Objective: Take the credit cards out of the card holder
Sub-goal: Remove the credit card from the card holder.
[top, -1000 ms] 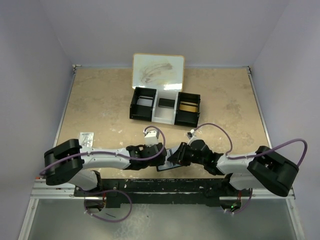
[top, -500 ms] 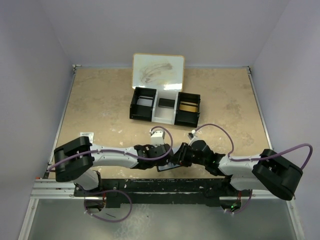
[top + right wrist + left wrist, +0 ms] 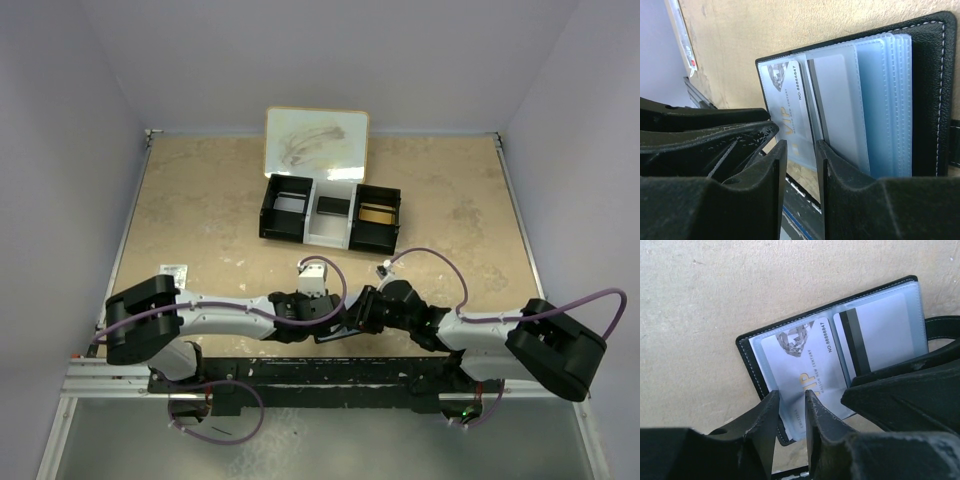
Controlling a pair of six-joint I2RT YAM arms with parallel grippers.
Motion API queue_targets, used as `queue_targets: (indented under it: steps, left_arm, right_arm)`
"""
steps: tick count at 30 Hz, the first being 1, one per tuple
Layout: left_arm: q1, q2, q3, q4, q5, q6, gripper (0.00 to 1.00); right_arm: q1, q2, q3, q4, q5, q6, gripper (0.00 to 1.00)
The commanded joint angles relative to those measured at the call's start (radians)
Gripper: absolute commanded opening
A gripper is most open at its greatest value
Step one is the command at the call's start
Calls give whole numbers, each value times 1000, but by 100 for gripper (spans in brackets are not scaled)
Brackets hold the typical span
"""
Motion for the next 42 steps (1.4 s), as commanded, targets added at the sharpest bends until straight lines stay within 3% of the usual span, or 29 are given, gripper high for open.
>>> queue_targets:
  steps: [1,8,17,26,42]
  left_arm:
    - [-4,14,26,1,-14,-5,22]
    - [-14,68,-4,55,29,-20,11]
    - [-20,41,-50,82,23,-31,8]
    - [-22,44,-40,58,6,-24,7]
    - [-22,58,-33,13,-29,-22,5]
  right_arm:
    - [-3,15,9,-39,15,-16,32]
    - [-3,45,19,-42,11,-13,30]
    - [-4,46,-6,85,-27,3,24]
    - [-6,44,-15,163,-50,9,0]
    - [-61,-154,-45,-81,13,-22,0]
